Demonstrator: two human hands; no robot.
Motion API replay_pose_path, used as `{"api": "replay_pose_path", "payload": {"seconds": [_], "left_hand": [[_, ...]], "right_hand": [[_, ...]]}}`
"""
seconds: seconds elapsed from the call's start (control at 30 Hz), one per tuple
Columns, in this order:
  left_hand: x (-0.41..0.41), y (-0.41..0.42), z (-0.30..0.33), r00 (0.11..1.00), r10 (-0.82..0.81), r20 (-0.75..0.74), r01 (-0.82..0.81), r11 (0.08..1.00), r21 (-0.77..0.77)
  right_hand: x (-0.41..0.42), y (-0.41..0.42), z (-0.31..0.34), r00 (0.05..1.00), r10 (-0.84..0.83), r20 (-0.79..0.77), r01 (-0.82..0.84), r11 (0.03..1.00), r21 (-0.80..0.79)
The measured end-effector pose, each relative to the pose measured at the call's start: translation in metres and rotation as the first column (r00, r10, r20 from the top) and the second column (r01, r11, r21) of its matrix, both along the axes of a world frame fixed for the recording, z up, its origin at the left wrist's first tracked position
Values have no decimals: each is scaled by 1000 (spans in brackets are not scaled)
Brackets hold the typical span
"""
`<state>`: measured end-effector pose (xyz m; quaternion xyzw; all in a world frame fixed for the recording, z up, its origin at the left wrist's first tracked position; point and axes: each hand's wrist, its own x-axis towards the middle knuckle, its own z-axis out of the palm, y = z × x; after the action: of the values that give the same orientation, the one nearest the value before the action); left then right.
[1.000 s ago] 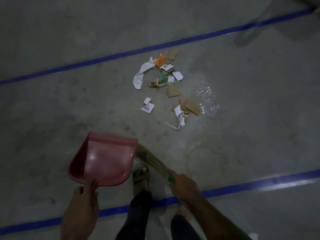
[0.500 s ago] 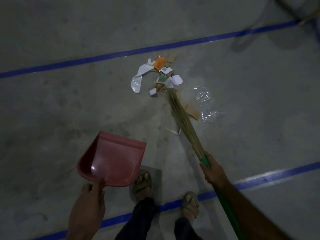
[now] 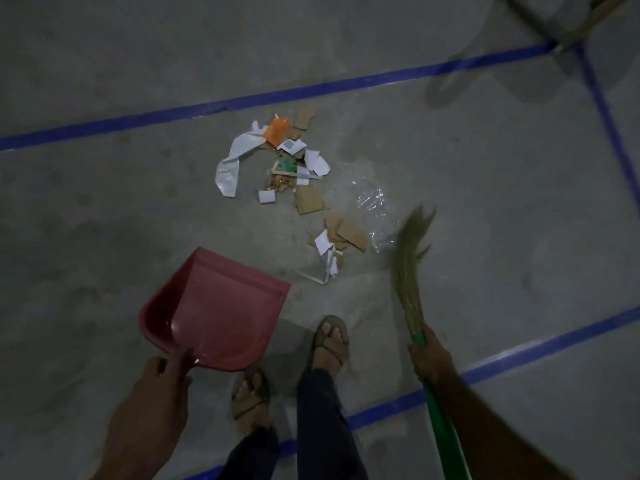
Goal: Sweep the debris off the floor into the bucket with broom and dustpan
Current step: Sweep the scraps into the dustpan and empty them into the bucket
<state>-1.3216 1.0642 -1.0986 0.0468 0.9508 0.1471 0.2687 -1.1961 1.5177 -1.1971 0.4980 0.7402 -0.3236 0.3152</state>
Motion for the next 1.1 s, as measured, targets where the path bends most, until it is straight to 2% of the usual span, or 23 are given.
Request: {"api": "replay_pose_path", "payload": {"seconds": [0.13,0.3,0.37,0.47,0.53,0.6,0.63,0.7,0.73,0.8,0.87,0.97,1.1], "left_hand": [[0,6,-15,999,26,27,-25,999,-21],[-1,19,-9,998,33,51,-29,997,-76],[-5,26,-1,997,52,51,-47,994,-102],[-5,36,10,996,72,52,-65,989,-135],[-3,39,14,995,78,61,-69,988,-141],[1,40,16,993,90,75,-80,989,-128],[4,41,17,992,94,83,-84,989,-118],[9,43,18,990,103,96,-93,990,-109],[10,44,18,989,110,102,-99,989,-112],[14,48,20,987,122,108,-109,987,-116],[17,52,20,987,120,103,-110,990,-92],[18,57,19,990,103,93,-96,993,-71],[14,70,18,987,138,79,-132,988,-76]], "right_hand": [[-43,-13,-27,954,287,-91,-291,956,-30],[-60,-26,-4,907,327,-265,-353,934,-54],[-49,-26,23,888,312,-339,-343,939,-36],[-3,-11,64,876,314,-366,-339,941,-4],[37,9,79,866,402,-299,-423,906,-6],[68,32,83,868,478,-136,-485,874,-26],[77,43,82,840,541,-35,-542,840,-11],[80,64,78,668,728,155,-737,676,-3],[75,72,75,592,781,199,-791,611,-43],[54,89,64,549,805,226,-812,577,-82],[18,101,50,603,762,237,-782,624,-15],[-43,108,27,652,725,222,-756,644,114],[-112,103,16,611,775,160,-791,592,153]]}}
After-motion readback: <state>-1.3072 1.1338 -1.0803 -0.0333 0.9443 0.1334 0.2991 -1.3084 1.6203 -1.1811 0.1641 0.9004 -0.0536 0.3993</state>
